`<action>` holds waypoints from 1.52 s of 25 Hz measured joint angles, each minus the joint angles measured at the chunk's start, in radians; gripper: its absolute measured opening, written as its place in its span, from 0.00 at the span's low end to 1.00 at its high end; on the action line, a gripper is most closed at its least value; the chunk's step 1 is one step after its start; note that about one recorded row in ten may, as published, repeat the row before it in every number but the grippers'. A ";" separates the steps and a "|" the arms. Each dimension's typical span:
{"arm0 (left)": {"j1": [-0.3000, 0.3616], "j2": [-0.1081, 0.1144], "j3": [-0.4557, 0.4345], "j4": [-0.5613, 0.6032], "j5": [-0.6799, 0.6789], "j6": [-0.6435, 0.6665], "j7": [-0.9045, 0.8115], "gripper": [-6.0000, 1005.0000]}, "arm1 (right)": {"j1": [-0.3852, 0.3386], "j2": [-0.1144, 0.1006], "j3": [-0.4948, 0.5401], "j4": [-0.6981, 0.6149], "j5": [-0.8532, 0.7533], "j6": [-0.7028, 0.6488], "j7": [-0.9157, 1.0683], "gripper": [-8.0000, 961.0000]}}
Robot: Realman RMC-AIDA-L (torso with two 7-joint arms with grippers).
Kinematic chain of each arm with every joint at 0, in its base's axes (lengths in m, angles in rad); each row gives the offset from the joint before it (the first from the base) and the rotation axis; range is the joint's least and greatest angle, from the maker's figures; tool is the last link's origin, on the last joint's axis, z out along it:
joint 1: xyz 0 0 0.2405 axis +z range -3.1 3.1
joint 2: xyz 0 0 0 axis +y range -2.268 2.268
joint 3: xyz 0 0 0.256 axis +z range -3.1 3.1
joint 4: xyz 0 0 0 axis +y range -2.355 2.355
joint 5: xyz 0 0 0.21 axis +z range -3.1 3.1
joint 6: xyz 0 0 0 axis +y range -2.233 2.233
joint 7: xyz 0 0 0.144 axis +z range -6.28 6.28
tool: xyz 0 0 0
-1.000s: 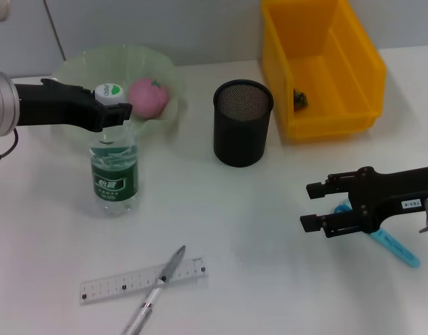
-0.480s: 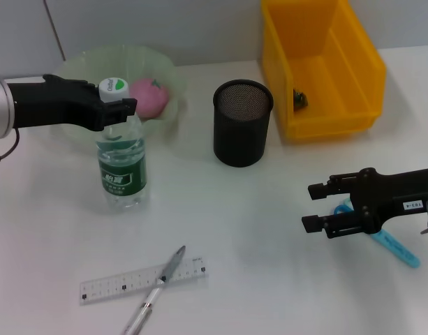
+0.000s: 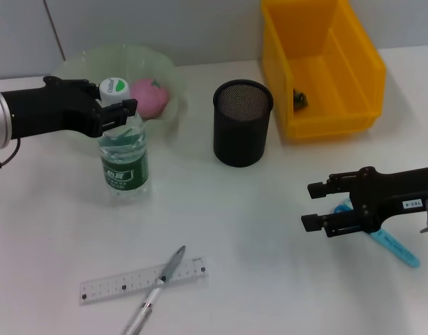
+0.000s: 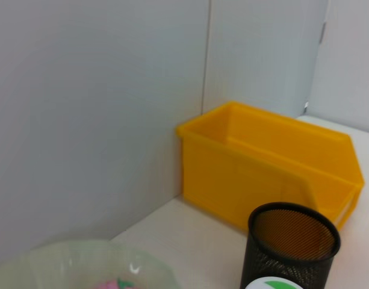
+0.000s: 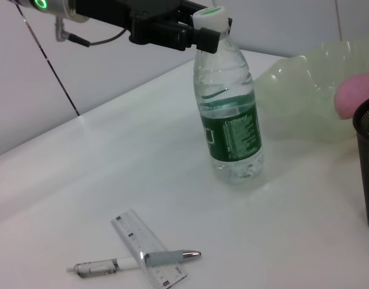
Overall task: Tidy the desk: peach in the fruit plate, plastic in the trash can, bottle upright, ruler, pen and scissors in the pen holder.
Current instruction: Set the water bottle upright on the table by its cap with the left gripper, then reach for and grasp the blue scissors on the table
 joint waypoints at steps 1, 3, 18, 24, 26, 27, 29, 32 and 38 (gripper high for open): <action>0.000 0.000 0.000 0.000 0.000 0.000 0.000 0.44 | 0.000 0.000 0.000 0.001 0.000 0.000 0.000 0.79; 0.012 0.000 0.000 -0.008 -0.032 -0.004 0.044 0.44 | 0.000 0.000 0.000 0.001 0.000 0.001 0.000 0.79; 0.055 0.001 -0.011 -0.124 -0.249 -0.005 0.343 0.45 | -0.003 0.002 0.012 0.002 0.001 0.002 -0.001 0.79; 0.060 0.002 -0.021 -0.137 -0.276 -0.004 0.372 0.46 | -0.004 0.002 0.012 0.003 0.000 0.002 -0.001 0.79; 0.054 0.002 -0.025 -0.164 -0.279 -0.004 0.381 0.47 | -0.004 0.002 0.012 0.003 0.000 0.002 -0.001 0.79; 0.053 0.002 -0.025 -0.168 -0.280 -0.004 0.386 0.47 | -0.004 0.002 0.012 0.003 0.000 0.002 -0.001 0.79; 0.052 0.002 -0.027 -0.178 -0.285 -0.005 0.399 0.47 | -0.004 0.002 0.012 0.003 -0.001 0.002 -0.001 0.79; 0.051 0.001 -0.029 -0.190 -0.287 -0.007 0.408 0.48 | -0.004 0.002 0.012 0.003 -0.001 0.001 -0.002 0.79; 0.048 0.000 -0.032 -0.205 -0.288 -0.008 0.418 0.49 | -0.004 0.002 0.012 0.003 -0.002 0.002 -0.002 0.79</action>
